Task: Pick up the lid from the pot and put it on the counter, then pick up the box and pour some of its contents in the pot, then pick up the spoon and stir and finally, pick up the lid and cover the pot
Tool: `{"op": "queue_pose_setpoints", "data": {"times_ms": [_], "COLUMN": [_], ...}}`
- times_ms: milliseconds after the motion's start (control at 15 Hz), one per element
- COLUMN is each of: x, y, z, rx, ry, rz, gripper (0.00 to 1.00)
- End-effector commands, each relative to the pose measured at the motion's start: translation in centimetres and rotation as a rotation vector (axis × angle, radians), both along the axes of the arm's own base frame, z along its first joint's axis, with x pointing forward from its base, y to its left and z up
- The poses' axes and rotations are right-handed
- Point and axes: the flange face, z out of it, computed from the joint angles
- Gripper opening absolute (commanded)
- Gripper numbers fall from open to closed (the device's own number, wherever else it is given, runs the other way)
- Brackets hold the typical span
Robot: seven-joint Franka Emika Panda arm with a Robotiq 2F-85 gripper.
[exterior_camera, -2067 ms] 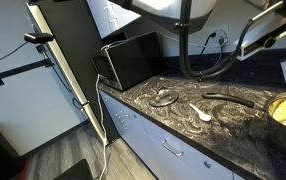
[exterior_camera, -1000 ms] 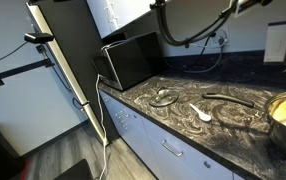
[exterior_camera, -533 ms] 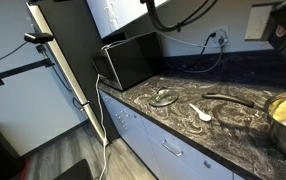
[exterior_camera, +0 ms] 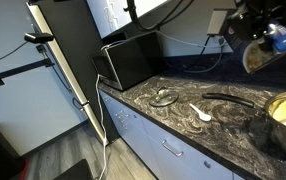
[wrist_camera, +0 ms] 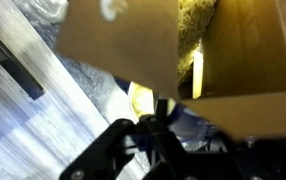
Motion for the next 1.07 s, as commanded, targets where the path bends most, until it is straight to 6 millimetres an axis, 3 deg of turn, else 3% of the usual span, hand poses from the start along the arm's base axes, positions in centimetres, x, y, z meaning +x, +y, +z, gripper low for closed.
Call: {"op": "queue_pose_setpoints", "data": {"times_ms": [0,267,533,600,867,933,1000], "x": [-0.7,-0.3,0.2,1.0,0.9,0.9,1.4], "y": [3.3,6.8,9.5,8.6,9.3,9.3,9.2], "z": [0.8,0.4,-1.3,-1.4,-2.0,-2.0,-2.3], "rx": [0.086,0.179,0.217,0.210,0.216,0.216,0.233], "ry": [-0.060,-0.092,-0.081,-0.068,-0.055,-0.055,-0.062], "rz": [0.118,0.249,0.296,0.289,0.298,0.297,0.296], "gripper": [0.08,0.08,0.08,0.32,0.32,0.08,0.08]}}
